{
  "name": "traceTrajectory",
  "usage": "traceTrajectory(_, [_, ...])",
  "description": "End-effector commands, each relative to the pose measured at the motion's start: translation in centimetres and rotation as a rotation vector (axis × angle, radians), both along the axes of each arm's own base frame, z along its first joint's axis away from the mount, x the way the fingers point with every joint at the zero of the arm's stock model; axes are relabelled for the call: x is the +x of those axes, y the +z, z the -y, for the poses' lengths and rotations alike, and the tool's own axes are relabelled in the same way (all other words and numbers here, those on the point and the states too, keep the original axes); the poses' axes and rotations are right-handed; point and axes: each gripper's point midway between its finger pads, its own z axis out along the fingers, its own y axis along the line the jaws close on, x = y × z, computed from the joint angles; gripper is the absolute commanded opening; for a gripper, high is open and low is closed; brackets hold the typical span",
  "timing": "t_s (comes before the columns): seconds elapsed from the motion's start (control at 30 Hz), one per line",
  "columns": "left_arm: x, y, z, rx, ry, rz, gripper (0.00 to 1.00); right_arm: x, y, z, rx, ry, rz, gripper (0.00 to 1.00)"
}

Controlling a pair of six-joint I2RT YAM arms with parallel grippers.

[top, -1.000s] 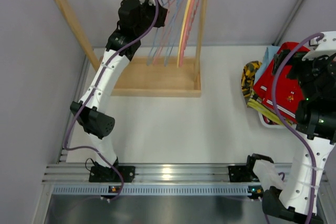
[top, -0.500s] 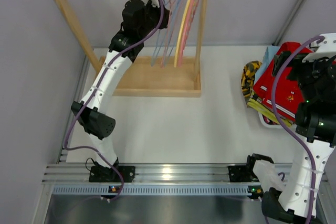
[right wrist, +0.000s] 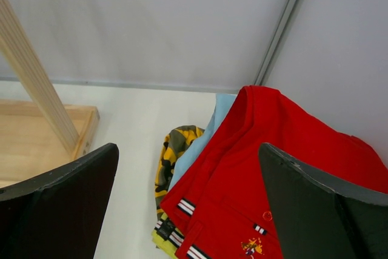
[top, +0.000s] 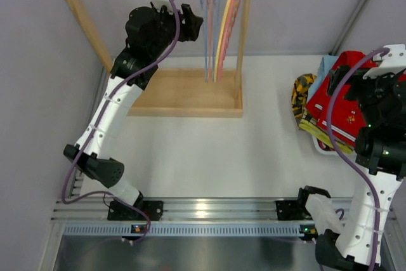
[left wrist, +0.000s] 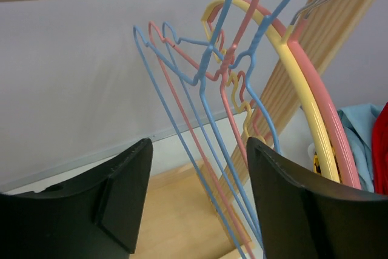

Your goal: Remove the trousers from the hanger

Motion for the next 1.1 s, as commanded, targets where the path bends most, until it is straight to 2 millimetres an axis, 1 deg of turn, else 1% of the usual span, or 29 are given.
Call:
traceTrajectory(0.0, [-2.5, 2.7, -0.9, -0.034, -0.008, 0.066, 0.7, 0.1, 0.5, -0.1, 0.0, 0.013, 0.032, 0.99])
traceTrajectory(0.03, [-3.1, 2.5, -1.4, -0.029, -0.005, 0.063, 0.76, 0.2, 0.3, -0.3, 0.0, 0.024, 0.028, 0.99])
traceTrajectory(0.07, [-3.4, 2.3, -1.6, -0.019, -0.004, 0.063, 0.79, 0.4, -0.3, -0.3, 0.003, 0.028, 0.013, 0.99])
traceTrajectory(0.1, [-3.7, 2.0, -1.7, -0.012, -0.001, 0.062, 0.81, 0.6, -0.5, -0.3, 0.005, 0.034, 0.007, 0.99])
traceTrajectory(0.13, [-3.7, 1.0, -2.0, 0.004, 0.007, 0.043, 0.81, 0.8, -1.1, -0.6, 0.008, 0.056, -0.006, 0.99])
traceTrajectory(0.2, [-4.6, 0.6, -2.9, 0.016, 0.021, 0.032, 0.83, 1.2, -1.7, -1.0, 0.014, 0.08, -0.029, 0.99])
traceTrajectory(0.23, [-4.5, -1.1, -3.2, 0.031, 0.028, 0.0, 0.84, 1.3, -2.0, -1.3, 0.024, 0.101, -0.039, 0.99])
traceTrajectory(0.27, [-5.1, -1.0, -4.4, 0.015, 0.041, -0.006, 0.87, 1.6, -2.6, -1.4, 0.036, 0.11, -0.058, 0.99])
traceTrajectory(0.3, [-5.3, -1.6, -4.9, 0.01, 0.032, -0.022, 0.93, 1.8, -2.8, -1.6, 0.047, 0.121, -0.067, 0.99])
traceTrajectory(0.33, [-5.6, -3.4, -4.8, 0.011, -0.013, -0.066, 0.98, 1.9, -3.2, -1.9, 0.058, 0.143, -0.079, 0.99])
traceTrajectory(0.37, [-6.2, -3.5, -6.5, 0.01, 0.008, -0.077, 0.99, 2.0, -3.5, -2.1, 0.065, 0.154, -0.086, 0.99])
traceTrajectory(0.4, [-6.5, -5.3, -6.8, 0.024, -0.013, -0.116, 0.99, 2.3, -4.1, -2.4, 0.083, 0.172, -0.104, 0.99])
traceTrajectory(0.43, [-6.8, -6.0, -7.5, 0.037, -0.006, -0.133, 0.98, 2.3, -4.3, -2.6, 0.092, 0.183, -0.11, 0.99])
traceTrajectory(0.47, [-6.8, -6.6, -8.9, 0.05, 0.025, -0.144, 0.99, 2.5, -4.9, -2.7, 0.107, 0.189, -0.125, 0.99])
traceTrajectory(0.5, [-7.5, -7.4, -9.8, 0.07, 0.044, -0.171, 0.99, 2.8, -5.4, -2.9, 0.136, 0.196, -0.137, 0.99])
traceTrajectory(0.53, [-7.6, -8.7, -10.6, 0.093, 0.067, -0.2, 0.99, 2.9, -6.5, -3.2, 0.158, 0.215, -0.162, 0.99])
traceTrajectory(0.57, [-7.4, -9.5, -12.1, 0.123, 0.115, -0.213, 0.98, 3.1, -7.1, -3.4, 0.172, 0.225, -0.179, 0.99])
traceTrajectory(0.6, [-7.9, -11.0, -13.0, 0.154, 0.139, -0.266, 0.99, 3.3, -7.8, -3.6, 0.176, 0.233, -0.193, 0.99])
traceTrajectory(0.63, [-7.9, -12.4, -13.8, 0.18, 0.165, -0.302, 0.99, 3.4, -9.0, -4.0, 0.214, 0.239, -0.222, 0.99])
traceTrajectory(0.67, [-8.0, -13.7, -14.7, 0.218, 0.192, -0.338, 0.99, 3.5, -9.6, -4.2, 0.217, 0.243, -0.234, 0.99])
traceTrajectory(0.73, [-8.9, -17.2, -15.5, 0.279, 0.214, -0.454, 0.99, 3.7, -11.2, -5.0, 0.214, 0.261, -0.272, 0.99])
traceTrajectory(0.8, [-9.3, -19.1, -16.5, 0.314, 0.255, -0.514, 0.99, 3.7, -12.3, -5.8, 0.192, 0.281, -0.296, 0.99])
traceTrajectory(0.83, [-9.7, -20.3, -17.2, 0.332, 0.287, -0.548, 0.98, 3.6, -13.3, -6.8, 0.164, 0.315, -0.319, 0.99])
traceTrajectory(0.9, [-10.4, -21.5, -18.0, 0.354, 0.323, -0.585, 0.98, 3.5, -14.6, -7.9, 0.126, 0.35, -0.354, 0.99])
traceTrajectory(0.93, [-10.8, -22.7, -18.2, 0.361, 0.328, -0.613, 0.99, 3.2, -15.8, -9.2, 0.109, 0.387, -0.384, 0.99])
traceTrajectory(0.97, [-11.4, -23.1, -18.4, 0.361, 0.337, -0.63, 0.99, 2.8, -16.5, -10.5, 0.103, 0.44, -0.403, 0.99])
traceTrajectory(1.0, [-11.9, -24.3, -18.8, 0.369, 0.354, -0.664, 0.99, 2.5, -16.9, -10.9, 0.104, 0.46, -0.411, 0.99])
traceTrajectory(1.03, [-12.2, -24.8, -18.9, 0.361, 0.367, -0.681, 0.99, 2.3, -18.0, -10.9, 0.101, 0.461, -0.432, 0.99])
traceTrajectory(1.07, [-12.8, -25.0, -19.2, 0.363, 0.376, -0.689, 0.99, 2.1, -18.4, -10.8, 0.096, 0.459, -0.444, 0.99])
